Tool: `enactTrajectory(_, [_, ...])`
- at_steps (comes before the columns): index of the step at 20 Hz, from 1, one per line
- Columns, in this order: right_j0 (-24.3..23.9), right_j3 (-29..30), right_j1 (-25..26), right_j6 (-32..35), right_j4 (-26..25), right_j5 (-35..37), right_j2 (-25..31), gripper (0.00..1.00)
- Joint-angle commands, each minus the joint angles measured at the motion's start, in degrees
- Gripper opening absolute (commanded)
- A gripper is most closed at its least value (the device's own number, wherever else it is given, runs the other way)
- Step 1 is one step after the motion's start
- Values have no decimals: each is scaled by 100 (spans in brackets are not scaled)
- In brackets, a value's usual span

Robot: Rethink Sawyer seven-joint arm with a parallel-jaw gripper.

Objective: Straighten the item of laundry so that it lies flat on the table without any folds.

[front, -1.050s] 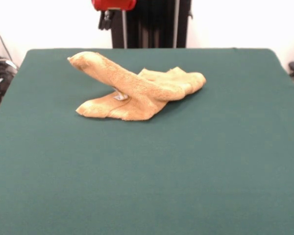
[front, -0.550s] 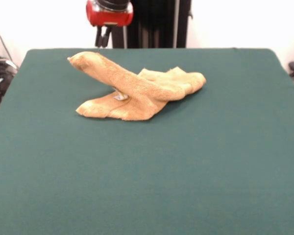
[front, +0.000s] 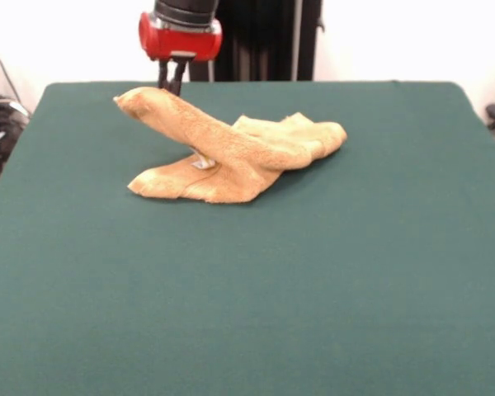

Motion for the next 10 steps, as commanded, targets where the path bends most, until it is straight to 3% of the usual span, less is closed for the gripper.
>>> enactTrajectory(1, [405,-618,427,1176,271,-630,8,0])
enactTrajectory(10, [584,-744,380,1235,543,-1474,-130,0])
